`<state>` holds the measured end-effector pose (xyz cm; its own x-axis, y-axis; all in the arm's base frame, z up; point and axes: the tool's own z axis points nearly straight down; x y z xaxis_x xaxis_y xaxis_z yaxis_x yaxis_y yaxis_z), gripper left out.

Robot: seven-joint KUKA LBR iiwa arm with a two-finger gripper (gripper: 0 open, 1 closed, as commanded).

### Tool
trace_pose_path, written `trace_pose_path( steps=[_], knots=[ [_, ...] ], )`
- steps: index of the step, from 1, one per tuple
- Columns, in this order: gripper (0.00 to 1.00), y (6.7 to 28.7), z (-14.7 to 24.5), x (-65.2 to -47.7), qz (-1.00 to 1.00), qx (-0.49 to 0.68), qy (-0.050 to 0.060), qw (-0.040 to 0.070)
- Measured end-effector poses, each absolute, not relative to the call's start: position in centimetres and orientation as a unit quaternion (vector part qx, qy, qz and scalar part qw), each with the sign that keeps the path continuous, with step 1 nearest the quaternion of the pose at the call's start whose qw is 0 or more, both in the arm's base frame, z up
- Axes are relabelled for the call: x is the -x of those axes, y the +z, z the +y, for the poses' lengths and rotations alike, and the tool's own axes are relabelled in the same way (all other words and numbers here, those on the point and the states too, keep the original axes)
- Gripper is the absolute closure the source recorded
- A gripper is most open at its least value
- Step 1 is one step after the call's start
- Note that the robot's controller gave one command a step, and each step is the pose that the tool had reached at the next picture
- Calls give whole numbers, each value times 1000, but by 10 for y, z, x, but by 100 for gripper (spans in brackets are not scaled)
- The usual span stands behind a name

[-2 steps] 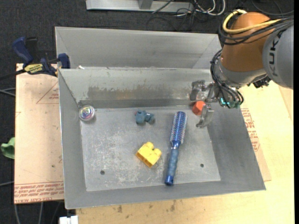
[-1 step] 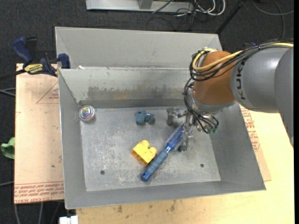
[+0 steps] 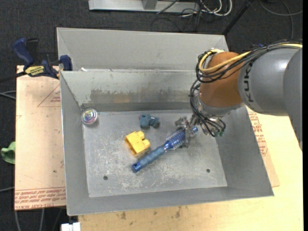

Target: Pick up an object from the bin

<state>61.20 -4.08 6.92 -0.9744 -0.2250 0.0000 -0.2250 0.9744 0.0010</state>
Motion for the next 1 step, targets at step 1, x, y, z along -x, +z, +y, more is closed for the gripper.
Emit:
trace_pose_path(
  steps=[1],
  knots=[
    [100,229,-30,-627,-994,-108,1,-6]
  ],
)
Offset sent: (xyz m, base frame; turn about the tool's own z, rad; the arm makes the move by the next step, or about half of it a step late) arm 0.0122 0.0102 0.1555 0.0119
